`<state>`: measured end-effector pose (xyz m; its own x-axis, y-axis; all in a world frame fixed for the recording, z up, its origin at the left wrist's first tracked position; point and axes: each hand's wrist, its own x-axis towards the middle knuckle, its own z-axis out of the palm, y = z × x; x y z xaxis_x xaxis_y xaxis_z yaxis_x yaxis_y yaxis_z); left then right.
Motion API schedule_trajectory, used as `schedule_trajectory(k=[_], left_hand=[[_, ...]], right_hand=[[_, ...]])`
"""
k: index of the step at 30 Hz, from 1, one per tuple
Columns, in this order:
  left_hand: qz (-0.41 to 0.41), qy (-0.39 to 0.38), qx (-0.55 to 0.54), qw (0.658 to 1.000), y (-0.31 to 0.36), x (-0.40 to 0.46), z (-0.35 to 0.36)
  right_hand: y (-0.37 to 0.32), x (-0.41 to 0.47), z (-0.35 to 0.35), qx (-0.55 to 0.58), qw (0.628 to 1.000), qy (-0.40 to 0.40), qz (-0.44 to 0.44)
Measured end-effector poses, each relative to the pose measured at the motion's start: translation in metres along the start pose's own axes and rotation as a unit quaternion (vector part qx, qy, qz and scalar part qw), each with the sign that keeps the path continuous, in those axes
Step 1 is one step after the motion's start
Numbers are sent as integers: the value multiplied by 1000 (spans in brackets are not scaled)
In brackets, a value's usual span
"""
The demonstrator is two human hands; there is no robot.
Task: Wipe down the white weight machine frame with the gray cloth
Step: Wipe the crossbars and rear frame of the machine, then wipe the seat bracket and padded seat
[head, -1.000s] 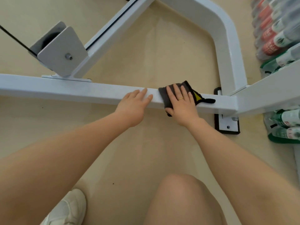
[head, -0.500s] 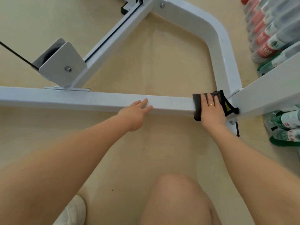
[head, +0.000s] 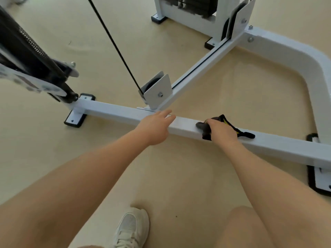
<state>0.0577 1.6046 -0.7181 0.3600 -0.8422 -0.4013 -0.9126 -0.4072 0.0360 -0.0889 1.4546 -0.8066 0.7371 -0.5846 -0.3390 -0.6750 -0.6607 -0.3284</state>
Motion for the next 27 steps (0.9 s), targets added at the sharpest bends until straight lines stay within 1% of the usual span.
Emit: schedule_trajectory(k=[2, 4, 7, 10, 12, 13, 14, 16, 17, 18, 20, 22, 24, 25, 27], left_hand=[[-24, 19, -14, 999, -18, -14, -7], [-44, 45, -38, 997, -35, -26, -12], [-62, 100, -99, 988, -57, -44, -17], [-66, 184, -178, 965, -71, -62, -28], [-75, 255, -240, 934, -77, -74, -39], [-85, 282, -285, 912, -79, -80, -47], [-95, 300, -341, 886, -80, -86, -54], [-103, 315, -470, 818, -83, -101, -68], [-106, 323, -513, 788, -86, -107, -73], [-110, 334, -530, 771, -88, -114, -77], [-116, 359, -530, 759, -95, -127, -83], [-118, 385, -543, 737, -105, -139, -85], [-117, 394, -568, 713, -117, -152, -87], [-115, 390, -573, 712, -123, -159, -88], [-95, 366, -579, 722, -136, -171, -90]], right_hand=[[-28, 6, -14, 55, 998, -4, 2], [-60, 6, -25, 138, 990, 37, -21], [-109, 0, -35, 257, 959, 76, -86], [-153, -8, -47, 304, 938, 78, -149], [-181, -14, -58, 362, 913, 71, -175], [-195, -18, -65, 392, 899, 70, -183], [-209, -23, -72, 423, 883, 67, -191], [-236, -33, -83, 477, 850, 53, -217], [-248, -38, -88, 489, 840, 45, -231], [-258, -43, -92, 490, 836, 34, -245], [-274, -52, -98, 486, 827, -5, -282], [-283, -57, -102, 502, 804, -55, -313], [-290, -58, -106, 533, 779, -102, -316], [-292, -57, -109, 541, 772, -111, -314], [-298, -53, -113, 536, 778, -98, -312]])
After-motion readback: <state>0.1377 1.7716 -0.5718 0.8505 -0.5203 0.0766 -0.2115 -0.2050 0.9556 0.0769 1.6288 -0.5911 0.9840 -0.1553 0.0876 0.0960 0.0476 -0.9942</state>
